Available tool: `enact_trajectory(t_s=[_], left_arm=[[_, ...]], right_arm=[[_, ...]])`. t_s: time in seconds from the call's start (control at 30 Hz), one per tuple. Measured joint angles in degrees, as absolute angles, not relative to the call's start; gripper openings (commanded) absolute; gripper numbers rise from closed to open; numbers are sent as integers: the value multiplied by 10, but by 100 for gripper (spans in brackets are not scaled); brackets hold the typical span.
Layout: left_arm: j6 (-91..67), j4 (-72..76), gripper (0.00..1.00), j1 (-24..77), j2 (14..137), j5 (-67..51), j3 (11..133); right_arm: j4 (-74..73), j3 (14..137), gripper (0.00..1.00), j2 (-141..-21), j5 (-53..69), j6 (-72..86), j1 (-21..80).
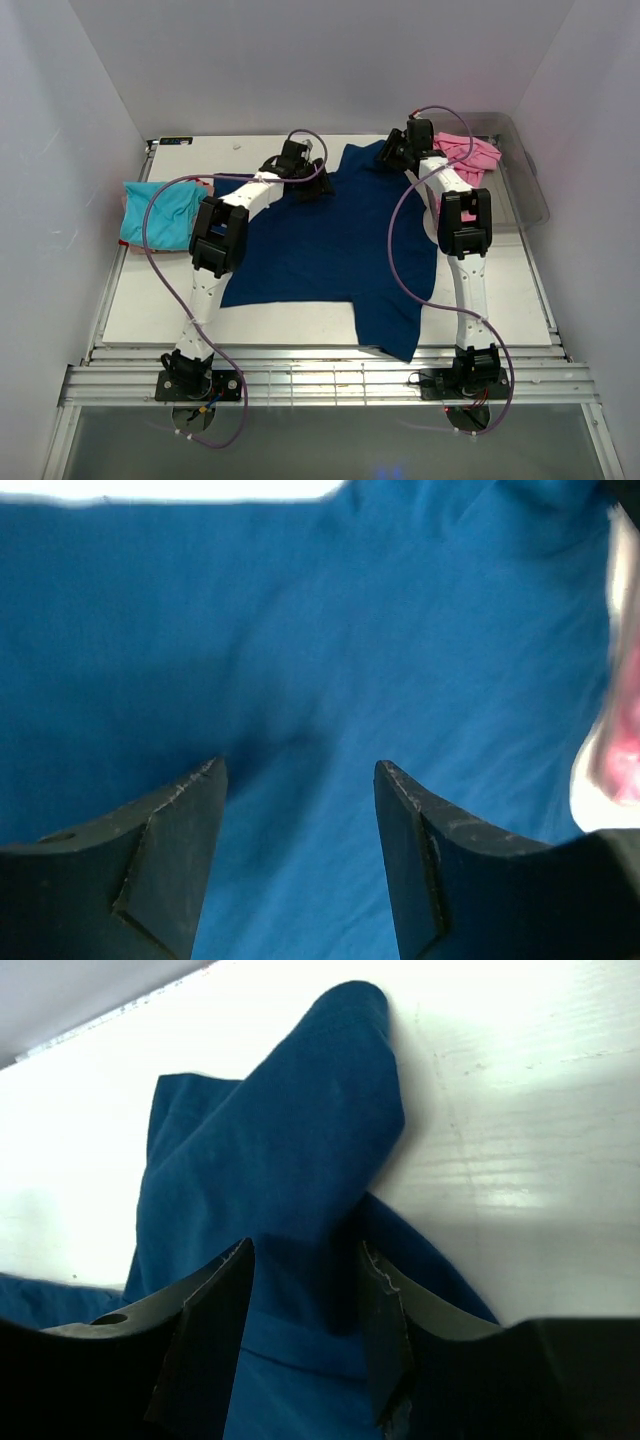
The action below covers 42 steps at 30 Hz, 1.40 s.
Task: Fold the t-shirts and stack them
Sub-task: Flatten the tshirt out
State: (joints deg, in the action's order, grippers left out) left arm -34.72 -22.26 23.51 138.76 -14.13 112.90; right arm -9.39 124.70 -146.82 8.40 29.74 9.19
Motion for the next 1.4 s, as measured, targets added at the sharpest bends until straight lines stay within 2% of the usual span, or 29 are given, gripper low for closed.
enact_trajectory(t_s=[0.2,0.27,0.33,0.37,0.43,0.57,0.73,0.8,0.87,0.93,1.0,1.03,1.13,1.4], left_arm=[[-337,-173,70,267,1331,-138,1025],[-335,-154,69,280,1310,-136,985],[-333,-139,69,293,1281,-130,937],[-332,-128,69,298,1265,-128,908],[-330,-117,69,306,1231,-123,856],[-330,-100,69,313,1181,-119,778],[-328,-89,69,313,1166,-118,756],[-327,-93,71,313,1167,-116,760],[-324,-104,74,314,1171,-113,771],[-321,-127,76,315,1182,-109,798],[-316,-150,78,316,1204,-101,838],[-314,-161,79,316,1216,-96,861],[-308,-190,80,315,1253,-79,927],[-299,-242,80,309,1297,-46,1013]], right_arm=[[-53,1248,52,-1488,90,326,91],[-48,1249,47,-1491,90,329,91],[-44,1251,35,-1492,90,330,91],[-43,1251,21,-1492,90,329,91],[-43,1251,8,-1492,90,327,91],[-41,1226,8,-1486,91,322,91],[-28,1142,8,-1437,94,304,92],[-31,1118,12,-1420,94,295,93],[-33,1111,22,-1414,99,292,94],[-34,1112,26,-1412,110,287,95],[-35,1113,22,-1409,123,281,97],[-37,1115,15,-1408,132,278,98],[-44,1136,8,-1407,156,266,105],[-49,1241,8,-1407,198,263,134]])
